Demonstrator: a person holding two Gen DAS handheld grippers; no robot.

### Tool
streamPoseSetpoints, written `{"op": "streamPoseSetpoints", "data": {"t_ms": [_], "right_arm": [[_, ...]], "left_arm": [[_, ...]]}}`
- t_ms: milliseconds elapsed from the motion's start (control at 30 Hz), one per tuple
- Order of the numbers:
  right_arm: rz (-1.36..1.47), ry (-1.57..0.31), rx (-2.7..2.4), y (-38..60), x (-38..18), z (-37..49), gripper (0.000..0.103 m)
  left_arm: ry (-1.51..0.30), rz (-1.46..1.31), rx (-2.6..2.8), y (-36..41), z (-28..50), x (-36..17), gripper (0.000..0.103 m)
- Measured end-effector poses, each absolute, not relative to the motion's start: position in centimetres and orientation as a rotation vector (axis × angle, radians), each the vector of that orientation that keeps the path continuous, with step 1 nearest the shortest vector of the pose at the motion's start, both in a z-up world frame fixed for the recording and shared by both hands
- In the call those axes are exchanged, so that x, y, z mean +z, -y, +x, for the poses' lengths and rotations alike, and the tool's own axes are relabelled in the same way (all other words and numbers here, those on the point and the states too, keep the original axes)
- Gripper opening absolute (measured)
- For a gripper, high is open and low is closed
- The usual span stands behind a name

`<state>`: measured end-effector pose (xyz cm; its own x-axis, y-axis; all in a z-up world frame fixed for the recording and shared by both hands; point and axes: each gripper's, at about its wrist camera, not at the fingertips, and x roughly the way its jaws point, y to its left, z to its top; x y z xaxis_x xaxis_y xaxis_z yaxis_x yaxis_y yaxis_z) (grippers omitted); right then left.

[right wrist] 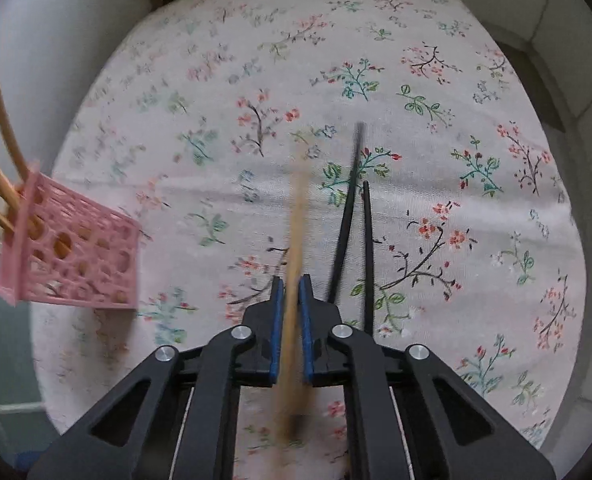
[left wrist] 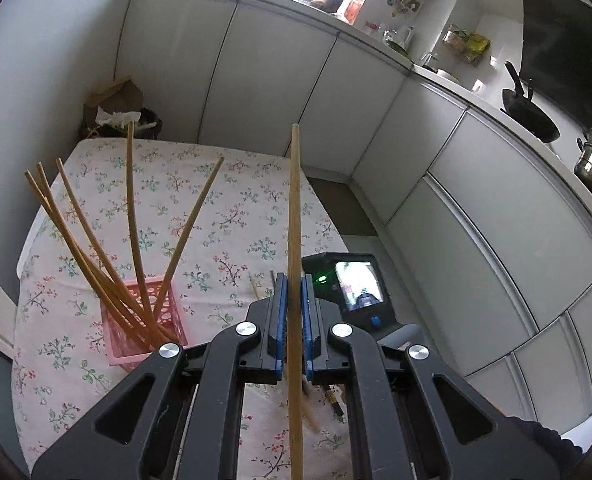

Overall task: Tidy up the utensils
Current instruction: 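Lift both chopsticks upright over the pink basket and release them inside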

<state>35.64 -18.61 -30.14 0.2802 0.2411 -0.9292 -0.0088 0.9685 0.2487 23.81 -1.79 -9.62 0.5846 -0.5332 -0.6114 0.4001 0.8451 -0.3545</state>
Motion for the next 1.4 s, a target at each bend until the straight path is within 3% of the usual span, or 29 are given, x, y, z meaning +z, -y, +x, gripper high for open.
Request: {"op": "streamPoseSetpoints", "data": {"t_ms": [233, 633, 833, 1400], "right_arm": [[0.348, -1.115, 0.205, 21.2, -25.2, 34.3, 0.007], [0.37, -0.591, 0.261, 23.4, -14.8, 29.8, 0.008], [0.362, -0.414, 0.299, 22.7, -12.3, 27.6, 0.008], [0.344, -0.345, 0.327, 21.2, -11.9, 26.1, 0.008]], "left_arm": [[-0.737, -0.211, -0.533, 0.3, 24.1, -9.1, 0.006], [-0.562, -0.29, -0.414, -4.9, 24.7, -7.5, 0.006], [-0.466, -0.322, -0.355, -6.6, 24.5, -7.2, 0.006], [-0.318, -0.19, -0.273, -5.1, 26.4, -10.7, 0.006]]}}
